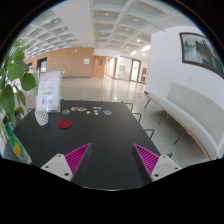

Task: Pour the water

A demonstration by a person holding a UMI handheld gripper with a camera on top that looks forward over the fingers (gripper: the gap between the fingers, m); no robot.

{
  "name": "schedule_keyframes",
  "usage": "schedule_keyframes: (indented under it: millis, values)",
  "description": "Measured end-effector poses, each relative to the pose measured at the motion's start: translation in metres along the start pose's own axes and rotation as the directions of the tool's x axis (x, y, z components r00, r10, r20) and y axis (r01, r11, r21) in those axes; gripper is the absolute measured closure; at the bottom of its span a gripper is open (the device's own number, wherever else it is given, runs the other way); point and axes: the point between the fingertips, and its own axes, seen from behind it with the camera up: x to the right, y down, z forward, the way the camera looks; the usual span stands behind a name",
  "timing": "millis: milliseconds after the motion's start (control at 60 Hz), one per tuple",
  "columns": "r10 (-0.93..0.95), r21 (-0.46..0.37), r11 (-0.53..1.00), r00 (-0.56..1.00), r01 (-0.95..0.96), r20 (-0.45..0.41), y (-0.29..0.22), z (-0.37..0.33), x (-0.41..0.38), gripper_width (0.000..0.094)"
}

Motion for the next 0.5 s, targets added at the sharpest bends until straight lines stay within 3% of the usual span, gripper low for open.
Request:
schedule_keyframes:
  millis: [233,500]
  values:
    - [-0.085,-0.007,0.996,0.996,0.085,0.012,0.02,-0.034,0.0,0.0092]
    - [-0.14,-0.006,0.99,0.985,0.142,0.104,0.07,-0.098,-0.054,0.009]
